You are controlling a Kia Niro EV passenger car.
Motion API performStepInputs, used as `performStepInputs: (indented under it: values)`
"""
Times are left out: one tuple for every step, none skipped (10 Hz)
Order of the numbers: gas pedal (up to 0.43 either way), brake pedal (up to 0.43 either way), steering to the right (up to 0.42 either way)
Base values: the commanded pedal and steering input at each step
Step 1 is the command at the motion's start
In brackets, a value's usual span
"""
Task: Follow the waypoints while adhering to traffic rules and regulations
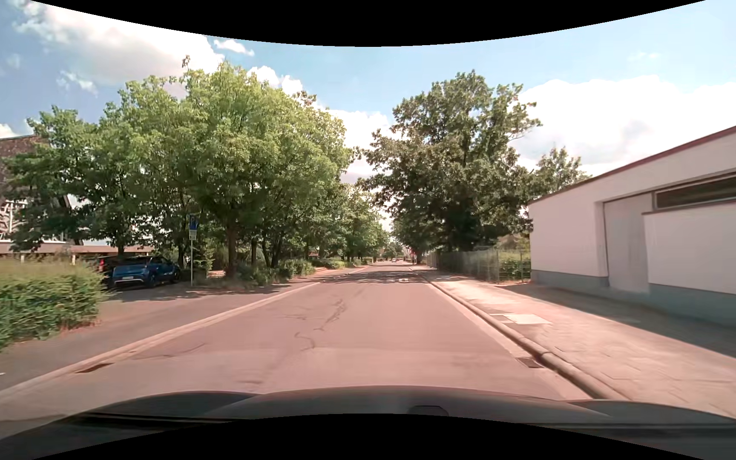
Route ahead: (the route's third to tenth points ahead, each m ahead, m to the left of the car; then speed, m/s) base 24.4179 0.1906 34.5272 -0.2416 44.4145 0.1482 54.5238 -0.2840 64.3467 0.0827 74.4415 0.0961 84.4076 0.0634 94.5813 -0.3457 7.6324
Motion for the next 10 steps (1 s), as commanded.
performStepInputs:
  values:
    - [0.008,0.0,-0.001]
    - [0.008,0.0,-0.001]
    - [0.008,0.0,-0.001]
    - [0.02,0.0,-0.002]
    - [0.02,0.0,-0.001]
    - [0.02,0.0,-0.001]
    - [0.02,0.0,-0.002]
    - [0.02,0.0,-0.002]
    - [0.02,0.0,-0.002]
    - [0.02,0.0,-0.002]
